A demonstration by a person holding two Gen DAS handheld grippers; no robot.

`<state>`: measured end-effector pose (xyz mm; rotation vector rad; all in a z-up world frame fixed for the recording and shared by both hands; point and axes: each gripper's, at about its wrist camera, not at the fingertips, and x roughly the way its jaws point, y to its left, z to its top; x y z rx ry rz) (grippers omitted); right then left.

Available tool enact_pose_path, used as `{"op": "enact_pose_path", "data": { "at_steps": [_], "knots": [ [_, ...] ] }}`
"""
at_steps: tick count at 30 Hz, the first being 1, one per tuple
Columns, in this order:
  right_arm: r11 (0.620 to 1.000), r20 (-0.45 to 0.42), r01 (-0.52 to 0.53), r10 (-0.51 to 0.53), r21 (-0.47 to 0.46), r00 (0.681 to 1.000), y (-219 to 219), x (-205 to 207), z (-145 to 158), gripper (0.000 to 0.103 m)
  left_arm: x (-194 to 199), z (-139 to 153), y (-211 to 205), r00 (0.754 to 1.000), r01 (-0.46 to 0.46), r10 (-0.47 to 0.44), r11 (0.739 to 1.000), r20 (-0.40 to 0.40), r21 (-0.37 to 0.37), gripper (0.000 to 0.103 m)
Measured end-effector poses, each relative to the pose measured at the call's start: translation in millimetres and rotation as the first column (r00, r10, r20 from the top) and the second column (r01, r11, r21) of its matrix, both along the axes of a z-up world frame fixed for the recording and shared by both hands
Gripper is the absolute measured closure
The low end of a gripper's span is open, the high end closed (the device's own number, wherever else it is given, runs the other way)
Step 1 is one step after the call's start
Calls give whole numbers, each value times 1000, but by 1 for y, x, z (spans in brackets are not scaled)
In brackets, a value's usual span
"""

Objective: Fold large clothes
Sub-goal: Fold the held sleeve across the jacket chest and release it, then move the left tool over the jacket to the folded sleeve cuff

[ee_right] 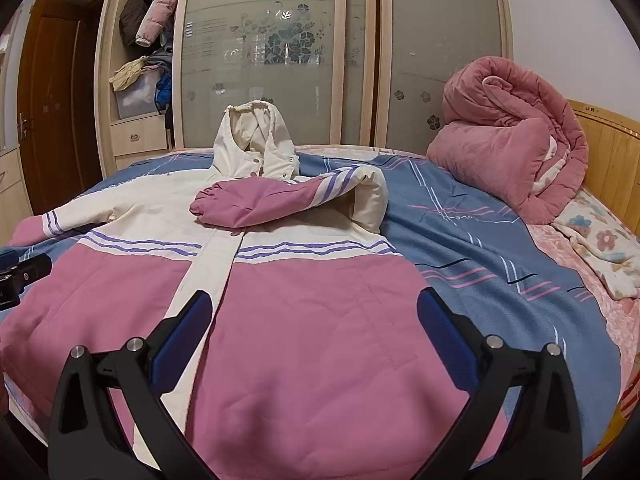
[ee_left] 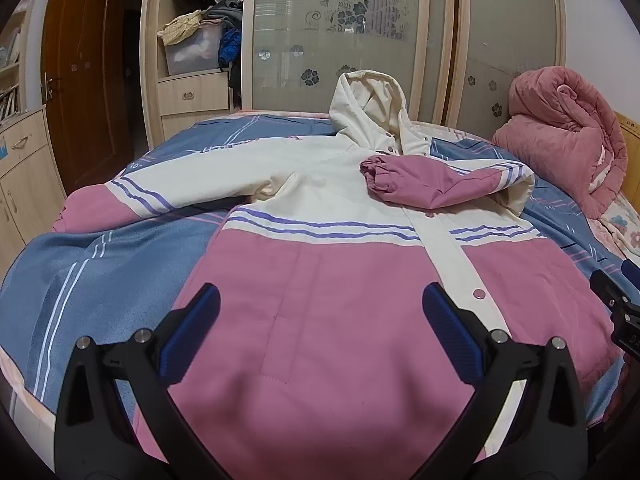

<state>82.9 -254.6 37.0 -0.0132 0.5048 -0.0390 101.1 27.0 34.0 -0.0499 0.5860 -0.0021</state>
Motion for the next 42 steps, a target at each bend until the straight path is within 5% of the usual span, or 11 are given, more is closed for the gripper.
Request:
{"op": "enact_pose_path", "data": {
  "at_steps": [29,35,42],
  "knots": [
    [999,24,-28,28,16,999,8,1,3,1,19,-15,-8,995,65,-69,996,-76,-63,2],
    [998,23,-36,35,51,999,5,3,3,1,56,-9,-21,982,106,-118,990,-145,-92,2],
    [993,19,-17,15,120,1000,-11,9,1,1,166,7,-76,966,187,-169,979,-196,76,2]
  ]
}}
